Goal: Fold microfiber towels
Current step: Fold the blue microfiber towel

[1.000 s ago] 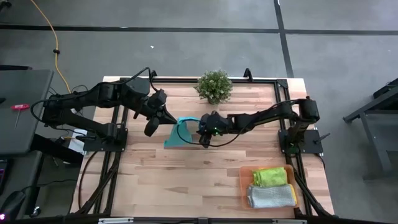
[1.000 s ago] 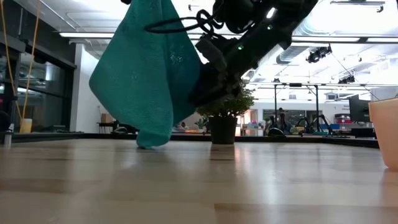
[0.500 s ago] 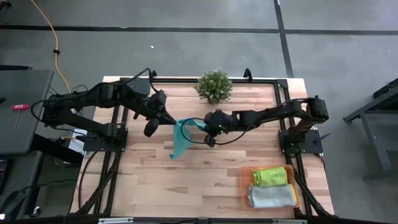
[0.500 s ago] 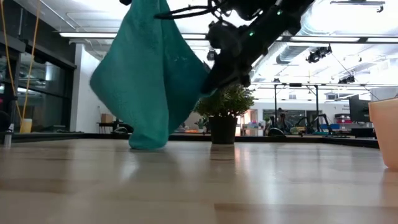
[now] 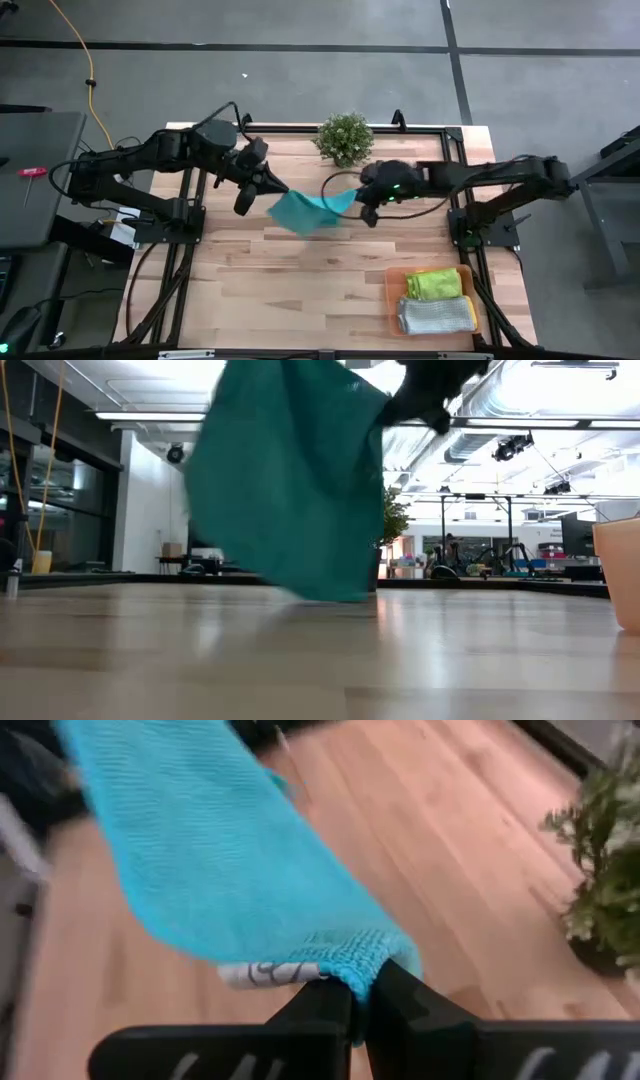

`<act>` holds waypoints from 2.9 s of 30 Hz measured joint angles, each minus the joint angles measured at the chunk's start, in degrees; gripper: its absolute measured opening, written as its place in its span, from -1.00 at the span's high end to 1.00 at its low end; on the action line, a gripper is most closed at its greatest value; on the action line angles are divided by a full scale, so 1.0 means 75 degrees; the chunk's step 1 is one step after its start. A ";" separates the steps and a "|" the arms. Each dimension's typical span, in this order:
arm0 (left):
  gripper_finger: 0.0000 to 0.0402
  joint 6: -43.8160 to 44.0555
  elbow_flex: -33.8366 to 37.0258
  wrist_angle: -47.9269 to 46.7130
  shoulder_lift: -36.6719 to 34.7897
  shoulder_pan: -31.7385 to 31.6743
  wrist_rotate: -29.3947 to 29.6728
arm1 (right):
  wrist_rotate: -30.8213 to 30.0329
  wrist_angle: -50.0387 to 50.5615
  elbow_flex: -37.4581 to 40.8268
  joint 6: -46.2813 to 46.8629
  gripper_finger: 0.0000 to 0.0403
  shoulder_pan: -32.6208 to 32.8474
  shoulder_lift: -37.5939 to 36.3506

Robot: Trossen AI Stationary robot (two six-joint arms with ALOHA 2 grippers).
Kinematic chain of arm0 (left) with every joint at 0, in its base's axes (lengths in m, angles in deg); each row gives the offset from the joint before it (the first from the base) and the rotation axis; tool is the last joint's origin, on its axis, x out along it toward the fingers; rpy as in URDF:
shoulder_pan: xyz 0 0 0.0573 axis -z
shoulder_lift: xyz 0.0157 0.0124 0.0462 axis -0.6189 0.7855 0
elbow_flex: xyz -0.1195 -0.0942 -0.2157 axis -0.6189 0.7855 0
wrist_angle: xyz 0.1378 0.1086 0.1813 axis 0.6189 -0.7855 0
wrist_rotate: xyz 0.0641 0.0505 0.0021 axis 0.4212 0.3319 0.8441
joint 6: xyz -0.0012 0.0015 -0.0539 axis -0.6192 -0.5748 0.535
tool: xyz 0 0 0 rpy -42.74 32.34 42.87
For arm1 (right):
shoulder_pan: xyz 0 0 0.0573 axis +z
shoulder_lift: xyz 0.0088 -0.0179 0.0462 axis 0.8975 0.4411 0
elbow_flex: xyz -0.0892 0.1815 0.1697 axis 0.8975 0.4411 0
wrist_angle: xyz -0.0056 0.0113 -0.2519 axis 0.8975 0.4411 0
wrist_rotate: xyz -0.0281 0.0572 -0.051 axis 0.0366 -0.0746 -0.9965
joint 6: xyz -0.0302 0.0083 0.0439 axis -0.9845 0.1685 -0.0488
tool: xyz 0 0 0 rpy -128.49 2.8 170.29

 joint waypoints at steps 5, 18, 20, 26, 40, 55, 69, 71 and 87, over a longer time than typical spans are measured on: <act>1.00 -0.0212 -0.0795 -0.0150 -0.0013 -0.0127 0.0887 | 0.0574 0.0254 -0.0007 0.0246 1.00 0.0000 -0.1033; 1.00 0.1817 0.0793 0.0767 -0.0017 0.2084 0.3500 | 0.2485 0.1755 -0.0656 0.1358 1.00 0.1183 -0.1341; 1.00 0.2728 0.1194 0.1468 -0.0076 0.2735 0.3676 | 0.2885 0.1436 -0.0656 0.1853 1.00 0.1502 -0.1290; 1.00 0.5269 0.1544 0.1310 -0.0083 0.4718 0.5525 | 0.3128 0.0908 -0.0656 0.2841 1.00 0.2376 -0.1103; 1.00 0.7452 0.2221 -0.1751 -0.0024 0.5088 0.7363 | 0.2291 0.2458 -0.0382 0.2478 1.00 0.1453 -0.0348; 1.00 0.4058 0.5294 0.3820 0.0300 0.3401 0.5097 | 0.1843 0.2436 -0.0370 0.2426 1.00 0.0968 0.1914; 1.00 0.1463 0.4145 0.7030 0.4633 0.1657 0.2240 | 0.2101 0.2441 -0.0402 0.2598 1.00 0.0799 0.1739; 1.00 0.1388 0.3862 0.7076 0.5166 0.1606 0.2220 | 0.2112 0.2421 -0.0402 0.2598 1.00 0.0799 0.1733; 1.00 0.1150 0.3469 0.5086 0.5328 0.1005 0.2795 | 0.2175 0.3685 -0.0402 0.3057 1.00 0.0547 0.1728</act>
